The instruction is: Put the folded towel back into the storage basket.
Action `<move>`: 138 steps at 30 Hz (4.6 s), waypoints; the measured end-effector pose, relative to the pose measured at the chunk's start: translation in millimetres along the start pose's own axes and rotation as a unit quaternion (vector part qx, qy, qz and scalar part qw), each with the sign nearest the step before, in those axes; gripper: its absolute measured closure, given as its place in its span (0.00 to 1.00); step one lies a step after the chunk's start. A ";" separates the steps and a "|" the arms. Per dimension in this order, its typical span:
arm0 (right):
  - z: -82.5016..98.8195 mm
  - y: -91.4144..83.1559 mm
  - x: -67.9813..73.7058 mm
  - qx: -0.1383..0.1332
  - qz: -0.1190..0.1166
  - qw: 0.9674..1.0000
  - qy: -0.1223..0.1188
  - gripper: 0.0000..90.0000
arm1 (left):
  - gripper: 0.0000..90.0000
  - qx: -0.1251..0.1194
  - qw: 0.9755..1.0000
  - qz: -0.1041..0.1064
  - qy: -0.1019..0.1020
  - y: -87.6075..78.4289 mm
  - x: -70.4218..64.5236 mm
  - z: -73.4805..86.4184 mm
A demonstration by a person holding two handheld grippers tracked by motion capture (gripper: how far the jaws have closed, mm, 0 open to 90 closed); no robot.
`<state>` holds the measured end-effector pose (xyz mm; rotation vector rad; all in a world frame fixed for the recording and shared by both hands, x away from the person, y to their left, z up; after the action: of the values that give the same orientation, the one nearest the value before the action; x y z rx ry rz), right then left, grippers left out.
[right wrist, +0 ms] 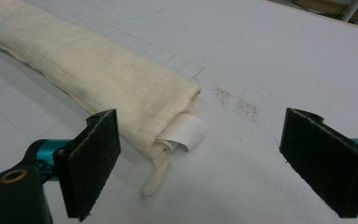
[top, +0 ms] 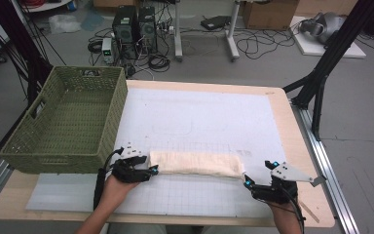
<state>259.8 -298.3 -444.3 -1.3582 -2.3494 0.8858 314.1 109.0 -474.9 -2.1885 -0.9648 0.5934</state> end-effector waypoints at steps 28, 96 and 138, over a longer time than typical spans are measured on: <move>-6.9 50.2 14.5 0.061 -0.040 0.997 0.017 0.16 | 0.89 -0.039 0.999 0.023 0.017 -6.5 -7.3 -3.1; -51.0 42.3 19.7 0.017 -0.106 0.994 -0.021 0.87 | 0.90 -0.135 0.990 0.020 0.037 -65.1 0.9 -42.0; -234.3 113.9 87.7 -0.025 -0.168 0.977 -0.129 0.87 | 0.90 -0.207 0.976 -0.068 -0.006 -189.7 87.4 -26.1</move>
<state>414.3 -95.7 -341.1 -0.8627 -2.7042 0.9503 296.2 262.2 -331.6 -2.4510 -1.3285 0.3635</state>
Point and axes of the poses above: each handheld gripper's, and its own axes: y roughly forward along the jaws, z roughly out of its underside, x roughly to its left, the point moved 4 cm from there along y, roughly forward along the jaws, and after that the axes turned 10 degrees about x, right-handed, at the moved point
